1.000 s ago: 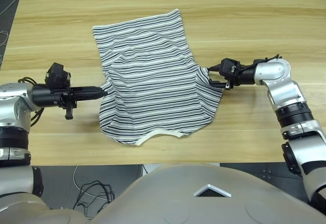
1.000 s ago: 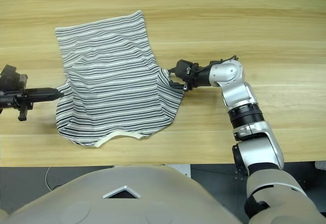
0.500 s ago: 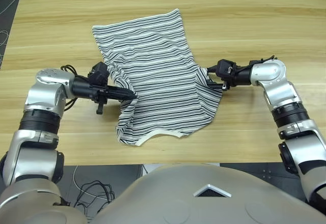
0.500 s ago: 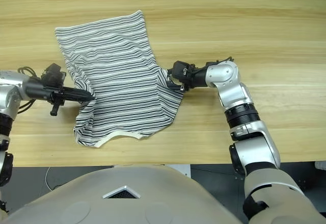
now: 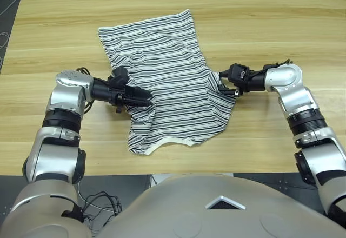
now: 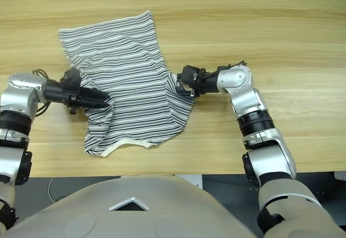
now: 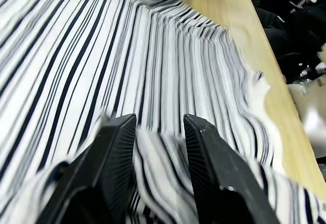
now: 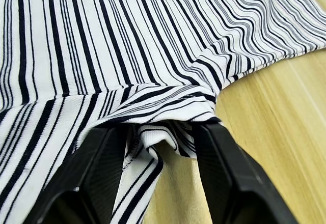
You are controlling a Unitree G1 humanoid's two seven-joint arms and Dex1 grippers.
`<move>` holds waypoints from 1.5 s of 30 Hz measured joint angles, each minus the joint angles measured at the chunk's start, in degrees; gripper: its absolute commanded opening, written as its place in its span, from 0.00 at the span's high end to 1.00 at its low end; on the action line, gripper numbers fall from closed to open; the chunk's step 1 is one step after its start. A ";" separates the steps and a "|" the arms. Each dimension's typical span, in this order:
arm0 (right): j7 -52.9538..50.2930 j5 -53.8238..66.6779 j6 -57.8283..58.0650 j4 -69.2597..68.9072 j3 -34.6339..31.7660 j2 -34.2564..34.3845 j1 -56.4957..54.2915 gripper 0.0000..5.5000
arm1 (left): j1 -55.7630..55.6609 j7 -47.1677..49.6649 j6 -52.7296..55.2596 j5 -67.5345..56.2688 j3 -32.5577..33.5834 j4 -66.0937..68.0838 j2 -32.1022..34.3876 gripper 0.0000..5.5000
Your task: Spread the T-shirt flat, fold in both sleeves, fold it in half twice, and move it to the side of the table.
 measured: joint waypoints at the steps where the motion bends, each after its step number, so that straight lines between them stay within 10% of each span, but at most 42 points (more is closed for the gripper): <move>1: 0.00 0.01 -0.03 0.02 0.01 0.03 -0.01 0.59 | 1.11 -0.20 0.15 -1.70 0.52 -3.22 0.44 0.69; 13: 0.47 0.68 1.27 -0.94 -2.36 -1.57 -1.52 0.59 | 7.14 -0.28 1.00 -12.51 10.09 -26.46 7.99 0.69; 20: 10.02 10.16 23.28 -1.02 -8.28 -7.13 -5.51 0.44 | -7.21 24.03 -12.19 2.31 15.36 -5.27 4.09 0.68; 27: 15.34 13.42 41.28 -8.13 -6.16 -10.01 -5.14 0.35 | -8.48 25.42 -16.42 4.52 15.72 -2.40 3.56 0.68; 45: 11.95 12.59 38.54 -2.74 -1.57 -7.45 -4.11 0.41 | -6.50 25.40 -16.57 5.20 15.70 -4.24 3.29 0.68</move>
